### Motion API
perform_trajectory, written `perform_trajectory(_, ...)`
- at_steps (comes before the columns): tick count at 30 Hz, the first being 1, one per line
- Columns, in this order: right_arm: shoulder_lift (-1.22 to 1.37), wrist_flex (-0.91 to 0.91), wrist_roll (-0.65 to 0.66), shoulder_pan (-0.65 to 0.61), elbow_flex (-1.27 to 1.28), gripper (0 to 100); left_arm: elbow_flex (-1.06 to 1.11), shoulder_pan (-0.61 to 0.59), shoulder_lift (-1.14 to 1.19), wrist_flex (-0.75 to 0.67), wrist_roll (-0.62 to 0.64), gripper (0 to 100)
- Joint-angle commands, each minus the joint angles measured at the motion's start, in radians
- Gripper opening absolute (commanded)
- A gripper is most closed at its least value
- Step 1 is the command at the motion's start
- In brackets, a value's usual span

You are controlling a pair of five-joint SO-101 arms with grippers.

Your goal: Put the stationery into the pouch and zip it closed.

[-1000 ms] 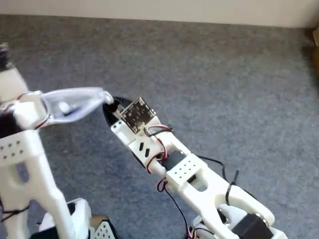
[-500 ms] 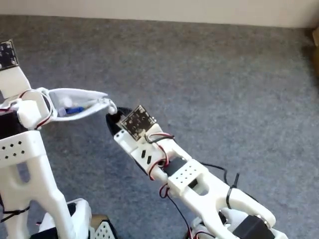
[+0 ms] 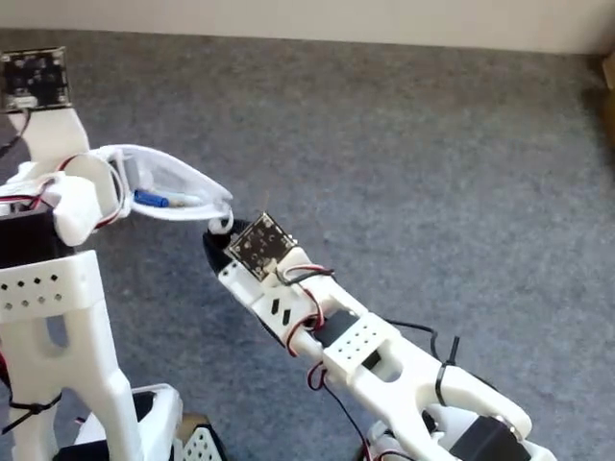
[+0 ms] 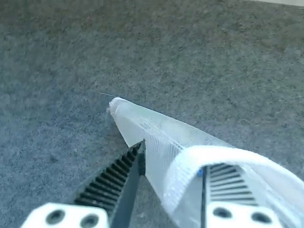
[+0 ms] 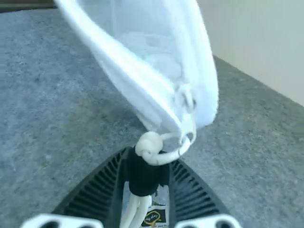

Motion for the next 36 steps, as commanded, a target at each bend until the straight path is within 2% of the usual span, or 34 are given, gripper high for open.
perform_trajectory(1,-0.041,-0.019,0.014,-0.058,0.001,0.5,-0.076,0.107,-0.004,-0.020,-0.052,20)
perform_trajectory(9,-0.041,-0.019,0.014,-0.081,0.007,0.5,-0.068,0.223,-0.004,-0.046,-0.114,20)
perform_trajectory(23,-0.041,-0.019,0.014,-0.079,0.007,0.5,-0.068,0.384,-0.004,-0.049,-0.127,20)
perform_trajectory(36,-0.039,-0.019,0.014,-0.077,0.007,0.5,-0.074,0.392,-0.012,-0.051,-0.126,20)
